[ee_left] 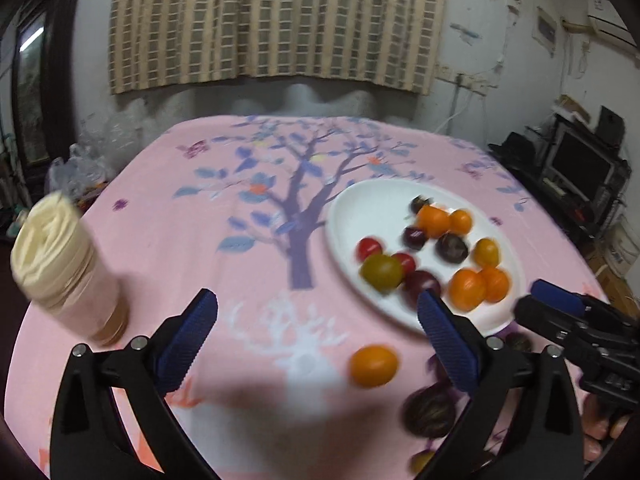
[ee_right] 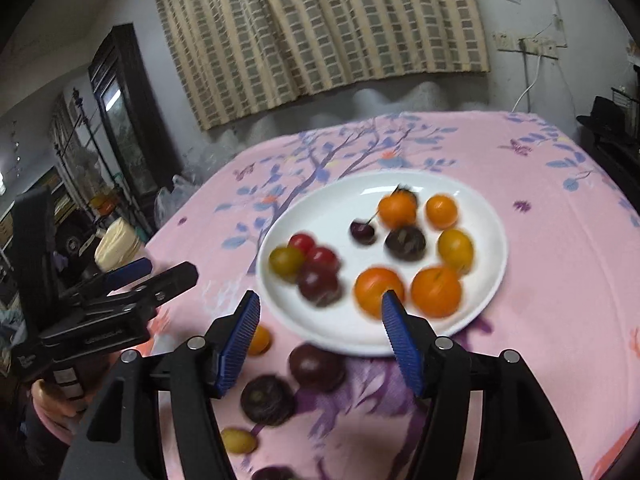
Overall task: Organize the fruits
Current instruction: 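Grasp a small orange with the left tool while the right tool grasps a dark plum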
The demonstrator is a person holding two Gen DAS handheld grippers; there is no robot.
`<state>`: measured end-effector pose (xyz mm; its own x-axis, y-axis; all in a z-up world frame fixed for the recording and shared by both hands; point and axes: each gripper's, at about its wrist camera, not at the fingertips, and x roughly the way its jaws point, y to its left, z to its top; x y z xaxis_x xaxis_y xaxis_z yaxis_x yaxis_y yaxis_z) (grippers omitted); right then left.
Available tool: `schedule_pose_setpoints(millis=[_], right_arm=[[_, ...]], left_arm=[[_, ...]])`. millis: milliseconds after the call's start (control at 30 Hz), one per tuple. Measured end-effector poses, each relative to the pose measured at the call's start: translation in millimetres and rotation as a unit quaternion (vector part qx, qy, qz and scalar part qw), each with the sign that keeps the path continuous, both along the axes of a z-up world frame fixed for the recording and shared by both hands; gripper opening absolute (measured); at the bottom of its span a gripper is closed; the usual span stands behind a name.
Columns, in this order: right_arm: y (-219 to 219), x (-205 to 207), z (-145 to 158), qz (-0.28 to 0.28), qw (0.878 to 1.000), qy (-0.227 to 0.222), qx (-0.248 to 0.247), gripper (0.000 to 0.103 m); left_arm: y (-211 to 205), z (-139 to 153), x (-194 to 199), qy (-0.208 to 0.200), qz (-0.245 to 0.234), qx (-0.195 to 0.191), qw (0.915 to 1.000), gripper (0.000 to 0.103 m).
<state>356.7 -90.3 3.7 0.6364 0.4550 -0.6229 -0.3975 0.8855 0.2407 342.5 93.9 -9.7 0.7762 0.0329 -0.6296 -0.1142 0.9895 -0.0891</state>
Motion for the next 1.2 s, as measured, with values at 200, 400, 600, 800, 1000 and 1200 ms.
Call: schedule_pose_setpoints(millis=[200,400,600,800,1000,1200], right_arm=[[19,-12,-20,0.006,0.998,0.053,-0.044,0.064],[18,-6,-39,0.005,0.996,0.075,-0.047,0.064],[22,1,-47,0.001,0.995,0.077,-0.058,0.062],[26,5,-50,0.004,0.995,0.074,-0.068,0.058],[29,11,-56,0.010,0.994,0.086,-0.070,0.041],[21,2,-46,0.022,0.994,0.096,-0.043,0.040]], left_arm=[[36,-31,-3,0.060,0.067,-0.036,0.9953,0.098],[41,-29,-8,0.057,0.069,-0.051,0.9947,0.098],[36,-27,-10,0.055,0.056,-0.048,0.9958,0.098],[37,-27,-10,0.057,0.058,-0.057,0.9950,0.098],[37,-27,-11,0.057,0.056,-0.055,0.9953,0.098],[29,-32,-8,0.071,0.033,-0.052,0.9956,0.098]])
